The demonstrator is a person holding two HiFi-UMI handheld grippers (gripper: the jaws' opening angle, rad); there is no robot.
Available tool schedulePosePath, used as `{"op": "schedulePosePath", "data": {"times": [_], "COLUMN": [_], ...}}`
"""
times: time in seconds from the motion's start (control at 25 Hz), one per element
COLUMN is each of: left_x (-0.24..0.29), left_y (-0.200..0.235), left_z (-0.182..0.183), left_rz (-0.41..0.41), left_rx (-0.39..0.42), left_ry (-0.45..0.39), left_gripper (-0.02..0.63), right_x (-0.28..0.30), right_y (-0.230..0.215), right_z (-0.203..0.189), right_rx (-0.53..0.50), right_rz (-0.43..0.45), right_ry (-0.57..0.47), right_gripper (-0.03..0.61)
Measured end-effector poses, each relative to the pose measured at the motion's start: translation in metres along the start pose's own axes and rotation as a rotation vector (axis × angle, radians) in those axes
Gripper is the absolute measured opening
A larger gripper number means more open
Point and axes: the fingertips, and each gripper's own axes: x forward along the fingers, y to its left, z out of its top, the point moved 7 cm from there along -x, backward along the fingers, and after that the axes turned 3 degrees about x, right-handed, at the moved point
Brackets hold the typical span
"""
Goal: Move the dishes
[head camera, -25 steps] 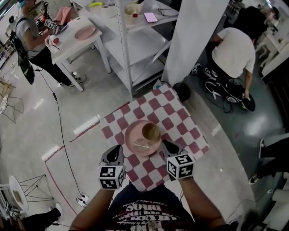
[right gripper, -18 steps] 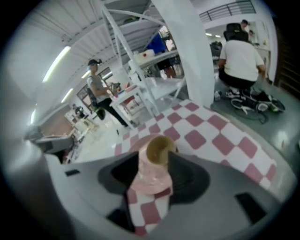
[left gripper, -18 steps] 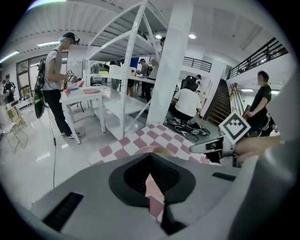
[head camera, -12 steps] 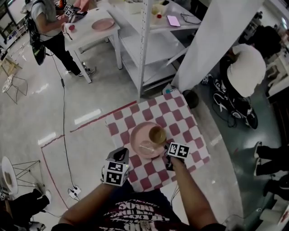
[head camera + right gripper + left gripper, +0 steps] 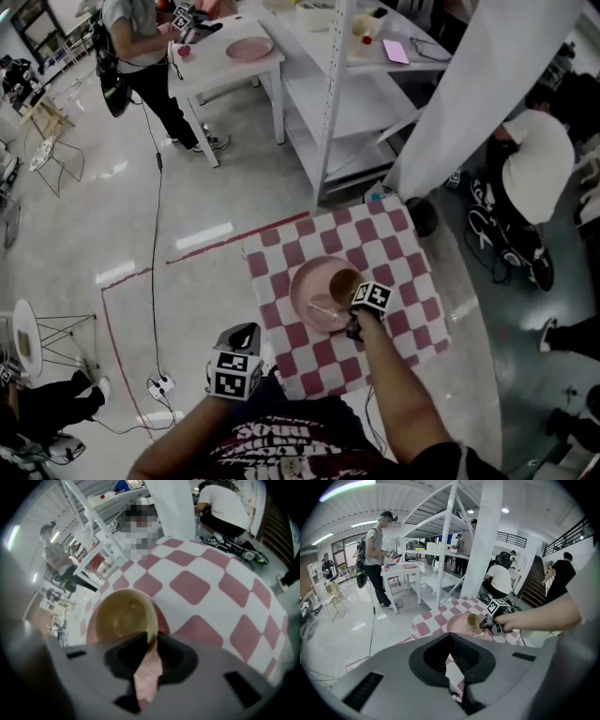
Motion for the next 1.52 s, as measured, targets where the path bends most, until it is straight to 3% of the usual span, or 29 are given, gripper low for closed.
{"op": "schedulePosePath", "data": {"times": [0.2,0.44,0.72,0.92,1.24,1.28,1.32,1.52], "left_x": [-0.001,0.009,0.017,0.002,-0.010,-0.010,-0.010,-0.011], "left_y": [-0.011,-0.029,-0.066,-0.069,-0.094,-0.099,-0.103,-0.114], "left_z": [-0.005,0.009,0.025,0.013,-0.001,-0.003,-0.005,-0.005], "left_rz": [0.000,-0.025,-0.032,0.030,0.099,0.099,0.098,0.095], "left_rx": [0.009,0.027,0.070,0.060,-0.002,-0.006,-0.011,-0.026], "left_ry": [0.000,-0.015,-0.051,-0.032,-0.060,-0.059,-0.058,-0.074], "left_gripper": [0.025,0.025,0.025,0.025,0.025,0.025,0.025,0.025], "right_x": [-0.009,-0.051,-0.069,-0.065,-0.061,-0.061,-0.063,-0.090], "right_y": [-0.013,-0.026,-0.122,-0.178,-0.215,-0.216,-0.216,-0.211], "right_z": [0.012,0.026,0.026,0.020,0.017,0.017,0.017,0.023], "right_rx": [0.079,0.075,0.158,0.191,0.144,0.130,0.114,0.006], "right_rz": [0.059,0.151,0.051,-0.004,-0.018,-0.017,-0.017,-0.048], "right_ry": [-0.045,-0.061,-0.054,-0.033,-0.029,-0.036,-0.047,-0.133], "right_gripper": [0.043,0.041,0.041,0.041,0.044,0.068,0.136,0.186]}}
